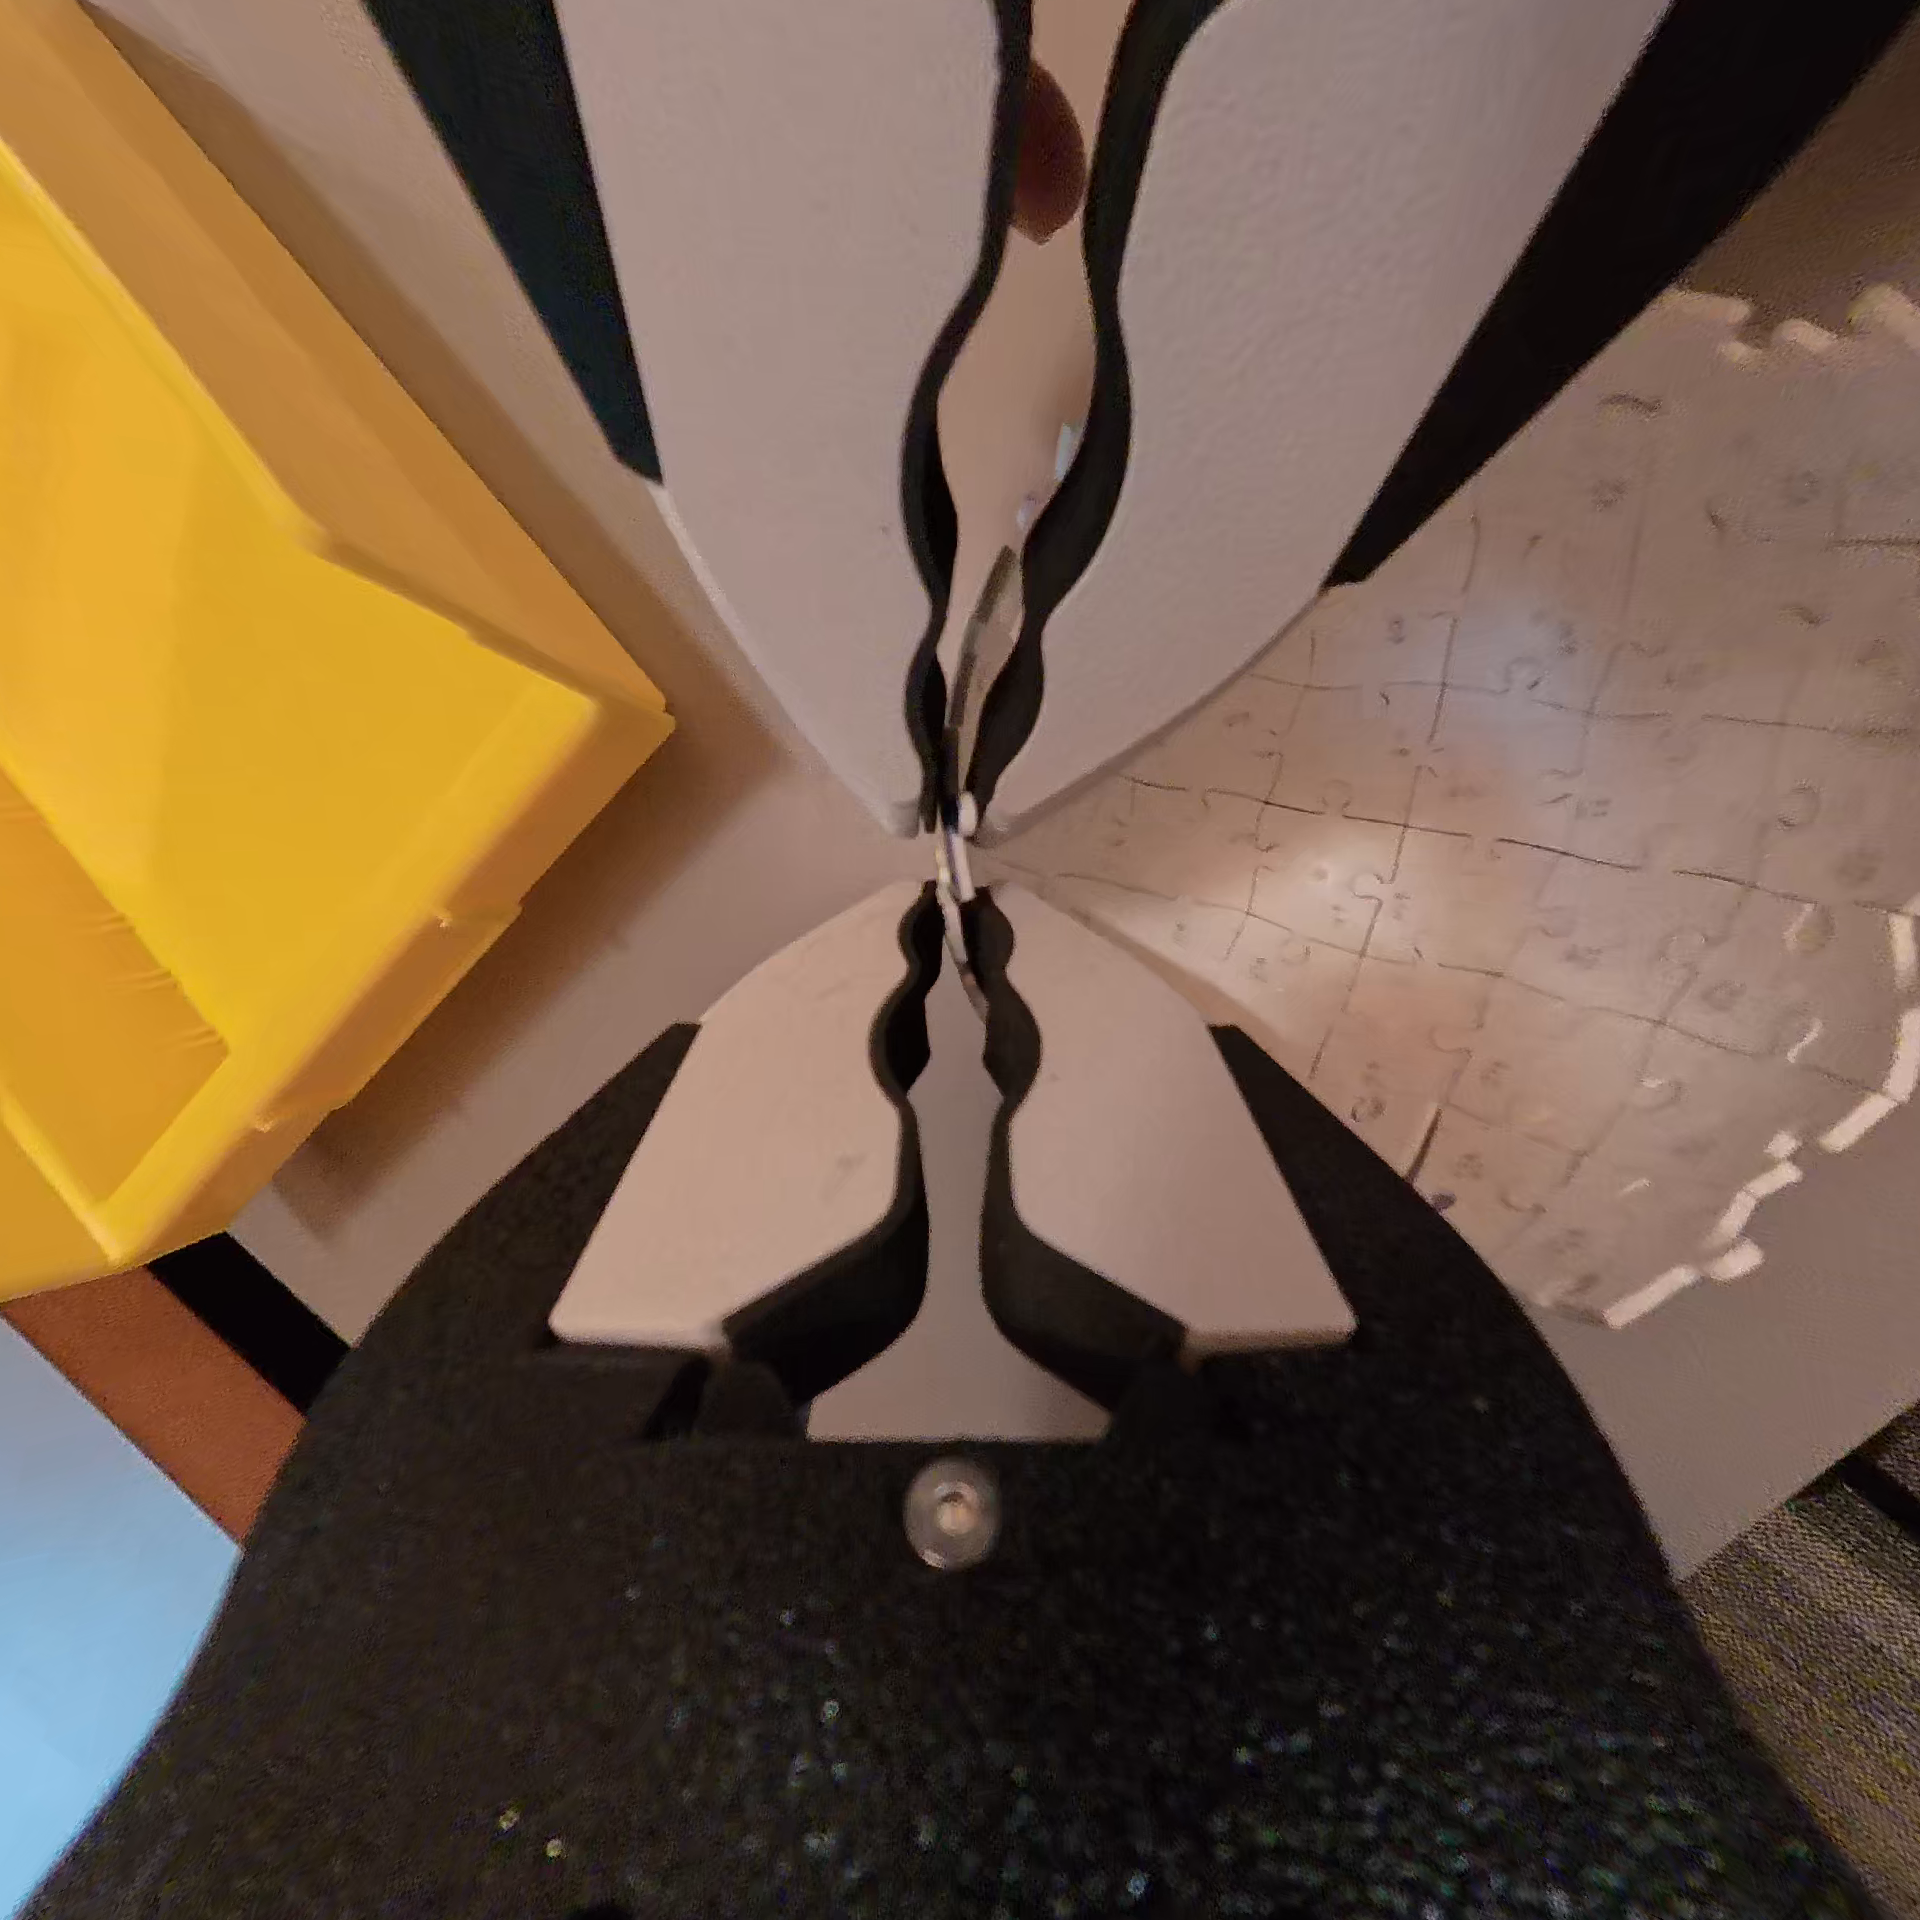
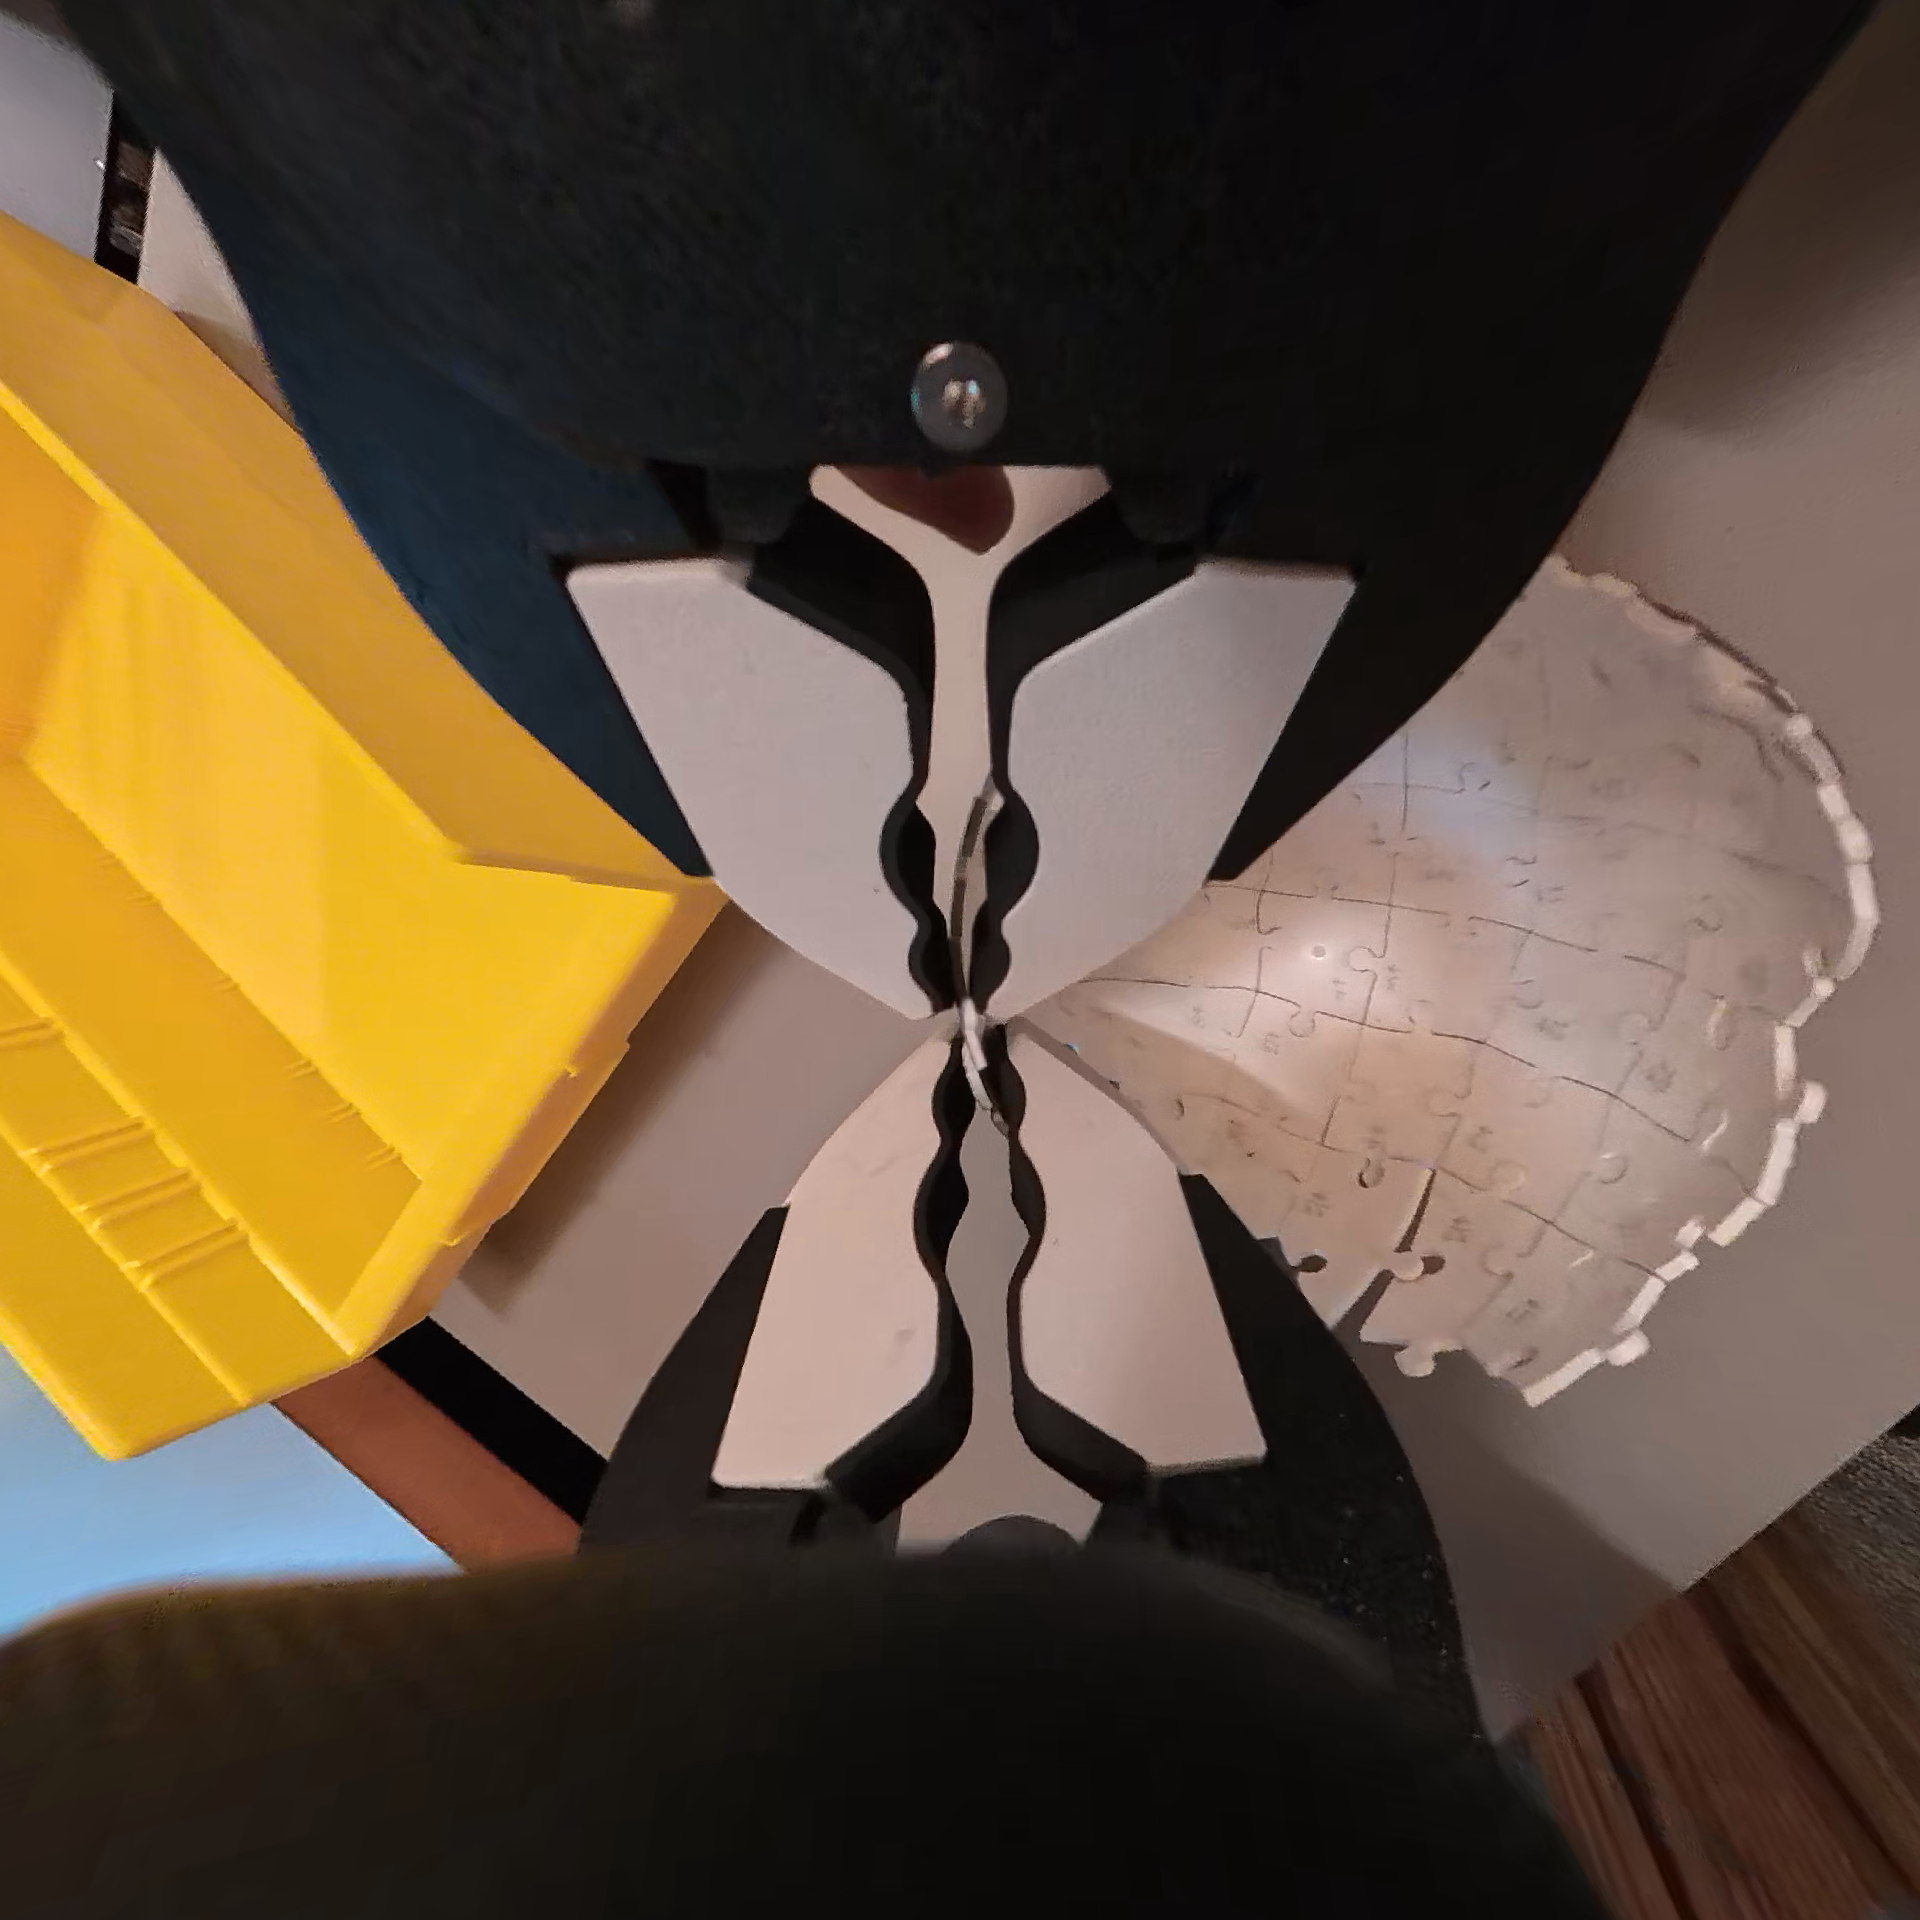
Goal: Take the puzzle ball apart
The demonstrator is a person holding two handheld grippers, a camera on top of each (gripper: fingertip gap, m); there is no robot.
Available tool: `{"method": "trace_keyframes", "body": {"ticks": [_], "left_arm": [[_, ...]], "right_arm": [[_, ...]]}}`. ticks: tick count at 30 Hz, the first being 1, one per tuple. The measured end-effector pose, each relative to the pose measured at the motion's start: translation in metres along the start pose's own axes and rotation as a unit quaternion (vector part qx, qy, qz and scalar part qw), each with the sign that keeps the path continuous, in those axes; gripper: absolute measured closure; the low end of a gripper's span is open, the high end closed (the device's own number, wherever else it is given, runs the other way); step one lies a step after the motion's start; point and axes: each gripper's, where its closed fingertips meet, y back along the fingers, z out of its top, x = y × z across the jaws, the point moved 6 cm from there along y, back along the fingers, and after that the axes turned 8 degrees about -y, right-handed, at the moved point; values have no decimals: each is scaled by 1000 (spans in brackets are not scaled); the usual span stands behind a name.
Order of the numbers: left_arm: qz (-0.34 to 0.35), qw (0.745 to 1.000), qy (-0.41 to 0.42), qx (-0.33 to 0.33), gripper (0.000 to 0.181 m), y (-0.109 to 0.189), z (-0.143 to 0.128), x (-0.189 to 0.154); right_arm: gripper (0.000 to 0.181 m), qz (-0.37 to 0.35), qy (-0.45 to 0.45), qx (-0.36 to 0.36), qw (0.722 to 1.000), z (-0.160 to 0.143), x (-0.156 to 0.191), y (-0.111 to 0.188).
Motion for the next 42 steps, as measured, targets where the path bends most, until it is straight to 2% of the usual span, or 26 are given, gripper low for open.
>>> {"method": "trace_keyframes", "body": {"ticks": [11, 42], "left_arm": [[-36, 998, 37, -23, 179, -4, -3, 3], [-36, 997, 49, -39, 179, -10, -7, 8]], "right_arm": [[178, -22, -9, 8, 1000, -2, 1, -3], [177, -18, -28, 40, 999, -2, -6, -7]]}}
